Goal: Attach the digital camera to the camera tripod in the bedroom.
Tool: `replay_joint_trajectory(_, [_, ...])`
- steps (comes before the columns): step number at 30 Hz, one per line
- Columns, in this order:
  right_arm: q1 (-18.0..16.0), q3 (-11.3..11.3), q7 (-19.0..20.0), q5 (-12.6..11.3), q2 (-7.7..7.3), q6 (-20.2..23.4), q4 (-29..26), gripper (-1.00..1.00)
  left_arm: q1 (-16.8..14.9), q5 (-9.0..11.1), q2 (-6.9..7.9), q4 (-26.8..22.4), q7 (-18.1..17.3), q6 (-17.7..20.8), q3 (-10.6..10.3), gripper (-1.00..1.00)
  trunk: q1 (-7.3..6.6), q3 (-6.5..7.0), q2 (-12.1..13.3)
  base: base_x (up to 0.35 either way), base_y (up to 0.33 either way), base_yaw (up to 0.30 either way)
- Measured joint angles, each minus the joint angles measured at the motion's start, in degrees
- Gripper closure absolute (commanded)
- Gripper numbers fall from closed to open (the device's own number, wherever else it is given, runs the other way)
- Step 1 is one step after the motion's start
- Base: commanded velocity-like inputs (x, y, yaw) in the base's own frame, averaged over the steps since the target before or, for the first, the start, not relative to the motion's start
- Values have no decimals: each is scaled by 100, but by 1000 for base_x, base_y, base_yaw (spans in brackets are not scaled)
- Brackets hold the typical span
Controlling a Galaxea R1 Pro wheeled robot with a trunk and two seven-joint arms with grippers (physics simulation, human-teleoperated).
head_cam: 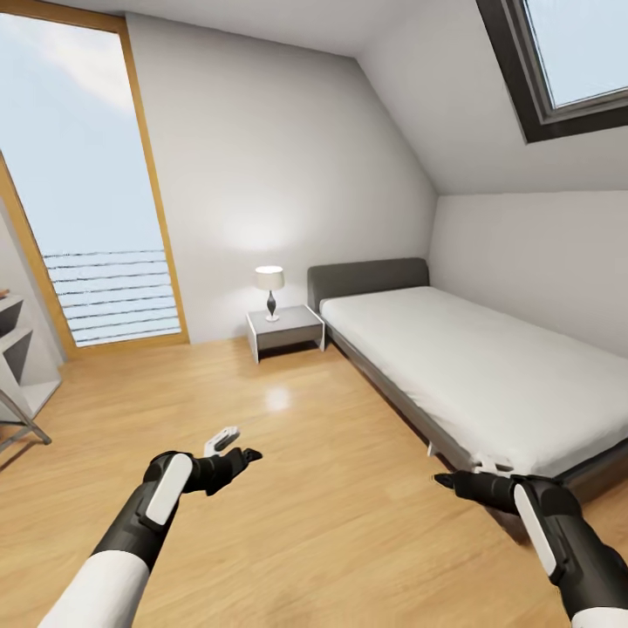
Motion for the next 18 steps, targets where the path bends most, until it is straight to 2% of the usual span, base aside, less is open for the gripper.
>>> replay_joint_trajectory(2, [0,-178,43,2,-15,-3,-14,-100,0,4,40,2,11,3,8,-100,44,-36,-80,0,0,0])
replay_joint_trajectory(7, [3,-320,294,42,-27,-7,-45,-100,0,20,137,12,15,-14,0,-100,154,-126,-281,0,0,0])
replay_joint_trajectory(13, [-15,-336,869,74,-37,-14,-189,-100,0,32,159,23,33,-54,-13,-100,286,-233,-522,0,0,0])
replay_joint_trajectory(18, [-14,-326,1311,80,-79,-19,-632,-100,0,30,154,22,52,-63,-22,-100,395,-323,-722,0,0,0])
